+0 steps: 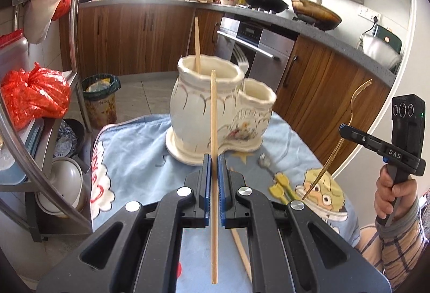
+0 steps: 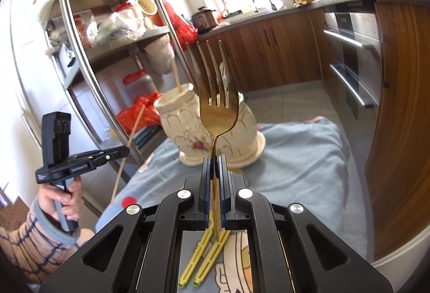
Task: Organize utensils
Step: 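Lower the chopstick into the holder with the left tool while the right tool inserts the gold fork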
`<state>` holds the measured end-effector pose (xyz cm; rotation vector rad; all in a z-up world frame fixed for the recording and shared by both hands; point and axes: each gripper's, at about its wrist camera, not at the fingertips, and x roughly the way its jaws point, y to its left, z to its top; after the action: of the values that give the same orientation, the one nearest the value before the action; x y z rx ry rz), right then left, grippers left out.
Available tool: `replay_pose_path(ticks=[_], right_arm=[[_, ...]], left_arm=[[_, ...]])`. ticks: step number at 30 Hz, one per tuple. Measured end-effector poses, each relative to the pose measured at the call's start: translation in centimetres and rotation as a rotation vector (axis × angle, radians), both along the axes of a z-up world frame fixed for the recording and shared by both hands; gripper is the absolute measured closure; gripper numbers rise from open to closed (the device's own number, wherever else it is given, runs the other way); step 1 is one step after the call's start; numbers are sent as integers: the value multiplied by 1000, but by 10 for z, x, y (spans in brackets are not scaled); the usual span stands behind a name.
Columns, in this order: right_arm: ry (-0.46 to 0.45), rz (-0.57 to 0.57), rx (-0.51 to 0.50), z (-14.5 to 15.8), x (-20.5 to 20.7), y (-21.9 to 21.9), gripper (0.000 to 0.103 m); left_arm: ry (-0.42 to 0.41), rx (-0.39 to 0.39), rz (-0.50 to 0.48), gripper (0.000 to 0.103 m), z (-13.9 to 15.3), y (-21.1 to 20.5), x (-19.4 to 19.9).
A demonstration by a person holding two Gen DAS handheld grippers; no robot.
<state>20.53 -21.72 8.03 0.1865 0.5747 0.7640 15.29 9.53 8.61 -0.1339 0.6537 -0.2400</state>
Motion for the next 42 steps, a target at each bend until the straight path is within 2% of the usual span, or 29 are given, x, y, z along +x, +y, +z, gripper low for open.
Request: replay_pose_path(ticks=[6,13,19,23,27,31,42], right_arm=[[-51,-4,5,15,7,5,96],[-151,-10,32,51,26,16,96],[-255,-17,38,83,41,35,96],[-295,-18,34,91,53,48,96],[-310,-16,22,92,67,59,97],[-314,-29,6,91,78,65,96],[-239,-21,-151,50,103,96,96]], left_arm=[[-58,-20,2,98,16,0,9],[-153,-61,29,98,42,1,31],[-307,-69,91,98,81,-1,61],[-358,-69,138,98,92,-4,90],[-419,-63,172,98,92,-9,114],[-445,-38,195,98,82,-19,127],[-416,-1,240,98,30,-31,113]])
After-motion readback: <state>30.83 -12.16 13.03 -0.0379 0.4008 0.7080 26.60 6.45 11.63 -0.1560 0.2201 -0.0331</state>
